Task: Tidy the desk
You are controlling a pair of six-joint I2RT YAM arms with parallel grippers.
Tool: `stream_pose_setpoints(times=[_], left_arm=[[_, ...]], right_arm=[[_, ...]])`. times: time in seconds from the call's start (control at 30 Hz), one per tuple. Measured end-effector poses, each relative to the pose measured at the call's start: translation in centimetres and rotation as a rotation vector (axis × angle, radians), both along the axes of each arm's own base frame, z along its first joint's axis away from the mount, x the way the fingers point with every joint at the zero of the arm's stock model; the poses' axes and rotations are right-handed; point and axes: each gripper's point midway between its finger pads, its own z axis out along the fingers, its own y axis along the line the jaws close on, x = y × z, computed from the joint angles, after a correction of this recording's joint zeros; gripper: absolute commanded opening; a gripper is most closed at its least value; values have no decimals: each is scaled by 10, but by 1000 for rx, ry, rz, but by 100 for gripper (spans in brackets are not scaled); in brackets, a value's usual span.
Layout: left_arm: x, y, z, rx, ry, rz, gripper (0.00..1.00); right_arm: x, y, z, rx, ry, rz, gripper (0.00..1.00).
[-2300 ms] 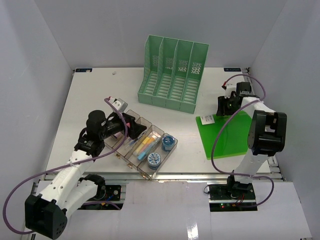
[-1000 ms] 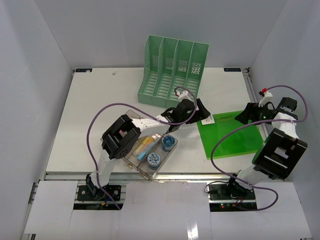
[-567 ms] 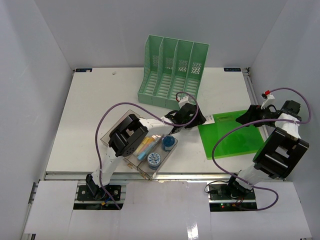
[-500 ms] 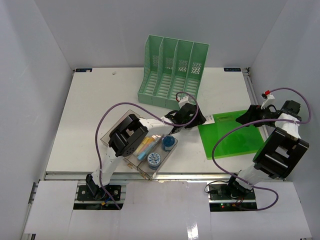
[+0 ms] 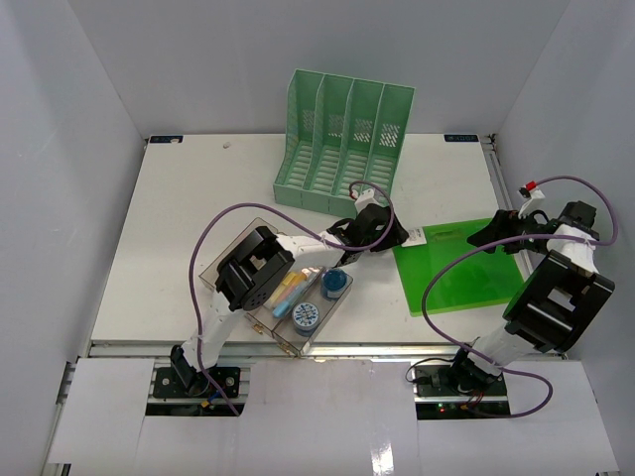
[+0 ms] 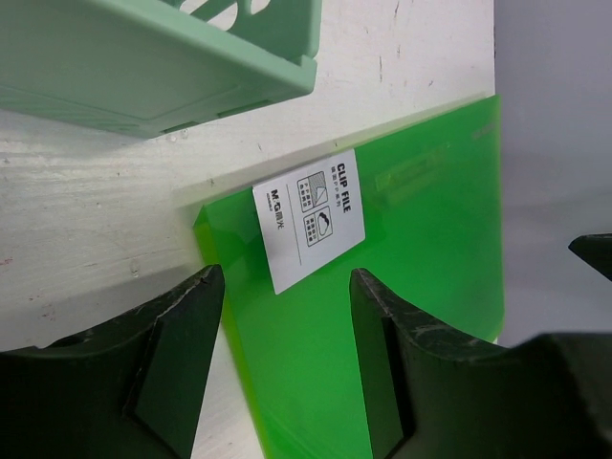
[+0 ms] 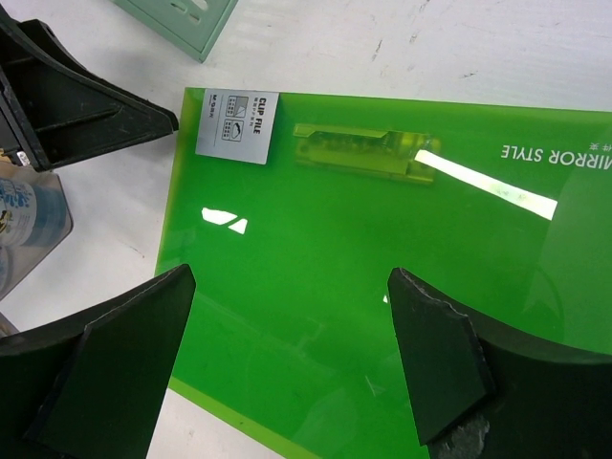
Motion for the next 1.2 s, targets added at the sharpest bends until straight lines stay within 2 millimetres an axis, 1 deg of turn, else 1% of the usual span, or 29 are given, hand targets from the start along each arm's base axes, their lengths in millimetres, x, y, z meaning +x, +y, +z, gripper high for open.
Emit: stream_pose_setpoints(times=[0.13,0.27,0.37,0.57,0.73,0.87,1.0,1.07,1.17,1.2], left_arm=[[0,0,-2,3,1,0,65],[0,0,-5,7,4,0,69],[0,1,-5,8,5,0,69],[0,1,-5,6,6,-1,65],[1,1,-9,2,14,-5,57],[1,0,-16,-3,25,-12,57],[3,-2,-16,-19,29,-19,57],[2,-3,-16,-26,33,-22,53],[3,-3,-17,-35,41,-20,27],[4,-3,-17,-40,44,-19,20]], right_arm=[[-1,0,0,0,1,1,90],[-1,0,0,-2,0,3,90],[-1,0,0,-2,-4,6,90],[-1,1,1,7,-10,11,91],[-2,2,1,10,-8,12,91],[-4,3,1,17,-1,12,91],[-5,4,1,24,2,14,92],[-5,5,2,27,1,16,92],[-5,6,2,32,2,18,92],[-6,6,2,34,2,18,92]])
